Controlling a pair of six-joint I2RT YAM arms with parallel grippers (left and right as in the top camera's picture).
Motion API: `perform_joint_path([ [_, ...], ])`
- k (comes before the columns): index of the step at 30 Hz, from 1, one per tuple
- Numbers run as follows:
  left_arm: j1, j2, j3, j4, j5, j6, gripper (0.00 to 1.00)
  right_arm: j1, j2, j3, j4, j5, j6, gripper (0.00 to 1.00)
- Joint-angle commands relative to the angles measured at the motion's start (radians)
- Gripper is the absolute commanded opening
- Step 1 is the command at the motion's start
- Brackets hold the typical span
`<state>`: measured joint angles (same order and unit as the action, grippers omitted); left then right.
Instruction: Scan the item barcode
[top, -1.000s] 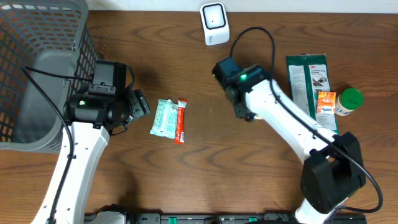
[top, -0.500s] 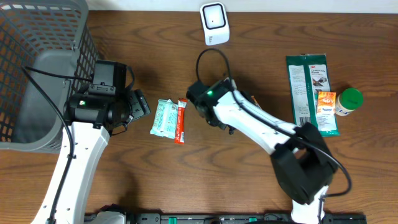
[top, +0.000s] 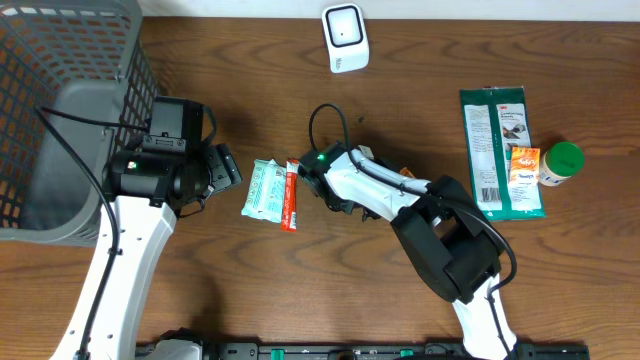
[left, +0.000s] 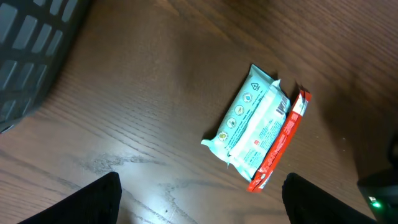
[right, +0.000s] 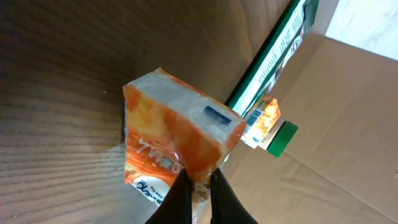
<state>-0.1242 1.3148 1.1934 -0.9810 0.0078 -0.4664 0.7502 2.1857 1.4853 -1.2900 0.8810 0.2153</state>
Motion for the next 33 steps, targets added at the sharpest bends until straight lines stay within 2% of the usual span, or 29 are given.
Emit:
perform_joint_path([
  [1,0.005,-0.002,0.005,-0.002,-0.013,0.010,0.84,0.008,0.005,-0.002,-0.001,0.037,0.015,0.08],
  [4,0.005,-0.002,0.005,-0.003,-0.013,0.010,0.84,0.007,0.005,-0.002,0.004,0.002,0.015,0.13],
  [11,0.005,-0.002,0.005,-0.002,-0.013,0.010,0.83,0.008,0.005,-0.002,0.017,-0.060,0.015,0.18],
  [15,0.005,-0.002,0.005,-0.002,-0.013,0.010,0.84,0.008,0.005,-0.002,0.019,-0.090,0.015,0.28],
  [18,0.005,-0.002,0.005,-0.002,-0.013,0.010,0.84,0.008,0.005,-0.002,0.018,-0.100,0.015,0.41],
  [24,0.005,-0.002,0.005,-0.002,-0.013,0.010,0.84,0.008,0.005,-0.002,0.027,-0.109,0.016,0.47],
  [27,0.005,-0.002,0.005,-0.002,-0.013,0.010,0.84,0.008,0.005,-0.002,0.046,-0.119,0.016,0.58],
  [33,0.005,-0.002,0.005,-0.002,-0.013,0.010,0.83,0.003,-0.002,0.015,0.050,-0.131,0.015,0.59],
])
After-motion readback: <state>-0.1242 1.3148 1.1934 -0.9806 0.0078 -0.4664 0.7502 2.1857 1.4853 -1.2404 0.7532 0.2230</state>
